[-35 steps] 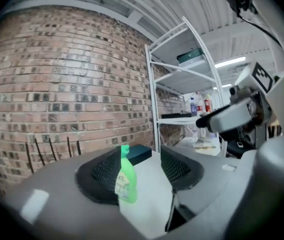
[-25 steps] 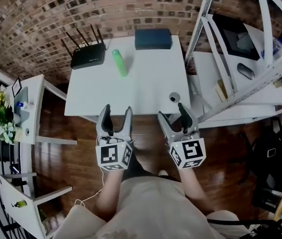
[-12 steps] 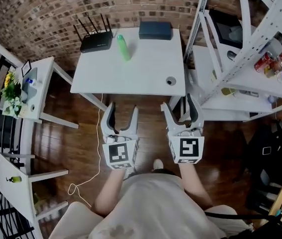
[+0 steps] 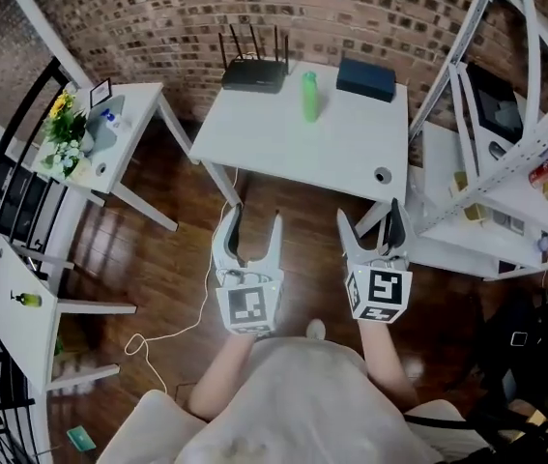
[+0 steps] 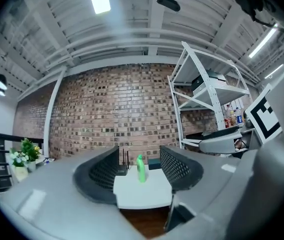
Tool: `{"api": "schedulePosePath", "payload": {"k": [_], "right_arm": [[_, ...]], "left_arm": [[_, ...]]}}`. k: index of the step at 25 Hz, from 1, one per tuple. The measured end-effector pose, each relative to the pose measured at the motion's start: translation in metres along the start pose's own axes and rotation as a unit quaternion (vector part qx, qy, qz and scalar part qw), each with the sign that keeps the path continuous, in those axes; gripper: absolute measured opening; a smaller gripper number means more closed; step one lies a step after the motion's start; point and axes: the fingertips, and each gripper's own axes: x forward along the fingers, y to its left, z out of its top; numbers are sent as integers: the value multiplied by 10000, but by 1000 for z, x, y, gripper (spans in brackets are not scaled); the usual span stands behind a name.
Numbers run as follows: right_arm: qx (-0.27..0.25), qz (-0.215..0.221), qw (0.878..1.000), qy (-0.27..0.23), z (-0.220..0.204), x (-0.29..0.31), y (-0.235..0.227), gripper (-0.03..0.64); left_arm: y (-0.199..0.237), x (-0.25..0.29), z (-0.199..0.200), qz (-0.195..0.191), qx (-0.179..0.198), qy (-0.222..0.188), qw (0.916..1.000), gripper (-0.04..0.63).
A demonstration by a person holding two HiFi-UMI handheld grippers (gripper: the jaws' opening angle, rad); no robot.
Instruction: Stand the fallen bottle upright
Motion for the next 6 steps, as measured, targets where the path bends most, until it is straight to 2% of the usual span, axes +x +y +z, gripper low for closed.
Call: {"api": "schedulePosePath", "payload": {"k": [6], "right_arm": [[-162, 421, 9986, -289, 19, 13, 70, 399]], "left_arm": [[42, -22, -5, -27, -160, 40, 9999, 262]]}}
